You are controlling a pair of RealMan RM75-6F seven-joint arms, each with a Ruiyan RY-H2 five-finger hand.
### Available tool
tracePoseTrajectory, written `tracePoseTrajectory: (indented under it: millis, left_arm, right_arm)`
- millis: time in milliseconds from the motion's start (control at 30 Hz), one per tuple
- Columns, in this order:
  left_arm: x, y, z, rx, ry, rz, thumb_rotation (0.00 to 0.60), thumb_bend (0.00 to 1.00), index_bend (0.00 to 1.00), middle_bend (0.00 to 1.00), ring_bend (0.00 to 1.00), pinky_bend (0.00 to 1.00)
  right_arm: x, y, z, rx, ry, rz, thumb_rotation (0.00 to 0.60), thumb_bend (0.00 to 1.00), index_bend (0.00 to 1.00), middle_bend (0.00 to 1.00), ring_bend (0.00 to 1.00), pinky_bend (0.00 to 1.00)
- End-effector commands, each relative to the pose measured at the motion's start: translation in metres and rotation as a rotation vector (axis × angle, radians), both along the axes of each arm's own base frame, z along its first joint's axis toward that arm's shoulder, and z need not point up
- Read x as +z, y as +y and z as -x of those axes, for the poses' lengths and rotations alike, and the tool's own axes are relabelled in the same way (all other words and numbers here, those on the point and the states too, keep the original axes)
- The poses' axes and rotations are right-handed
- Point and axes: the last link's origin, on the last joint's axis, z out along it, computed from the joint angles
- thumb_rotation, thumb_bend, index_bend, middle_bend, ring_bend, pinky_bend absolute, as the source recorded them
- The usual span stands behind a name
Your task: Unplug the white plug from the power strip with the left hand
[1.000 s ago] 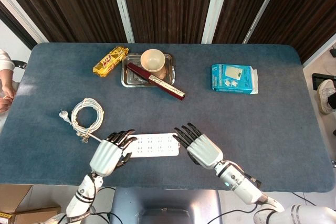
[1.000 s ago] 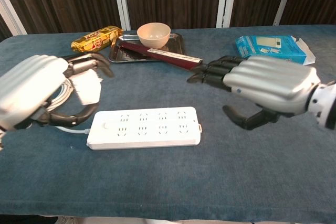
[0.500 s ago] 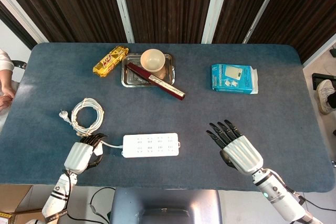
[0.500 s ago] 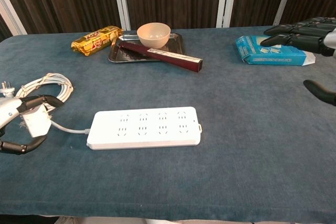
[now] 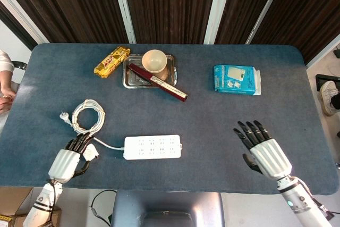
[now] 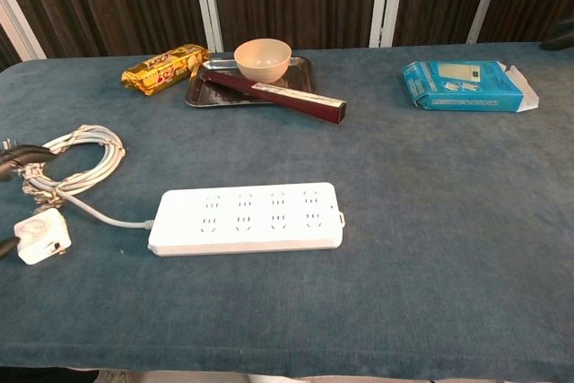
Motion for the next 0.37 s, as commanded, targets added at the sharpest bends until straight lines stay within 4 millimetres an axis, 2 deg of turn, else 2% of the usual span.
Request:
tracePoseTrajectory:
  millis: [33,133,200,367]
  left_arm:
    - [0.056,-0.031,0.003,0.013,0.015,-0.130,0.600,0.43,0.00,0.00,0.00,0.14]
    - [0.078,-0.051,0.008,0.058,0.022,-0.151,0.600,0.44,0.00,0.00,0.00,0.12]
    - [0.085,-0.058,0.010,0.076,0.045,-0.131,0.600,0.44,0.00,0.00,0.00,0.12]
    - [0.095,-0.053,0.011,0.116,0.052,-0.172,0.600,0.45,0.00,0.00,0.00,0.12]
  right_arm:
    - [0.024,0.025,0.035,-0.143,0.006,0.107,0.600,0.44,0.00,0.00,0.00,0.00]
    - [0.032,0.044,0.065,-0.226,-0.022,0.185,0.600,0.40,0.00,0.00,0.00,0.00]
    - [0.036,0.052,0.080,-0.276,-0.057,0.216,0.600,0.38,0.00,0.00,0.00,0.00]
    - [0.048,0.053,0.084,-0.242,-0.080,0.269,0.600,0.37,0.00,0.00,0.00,0.00]
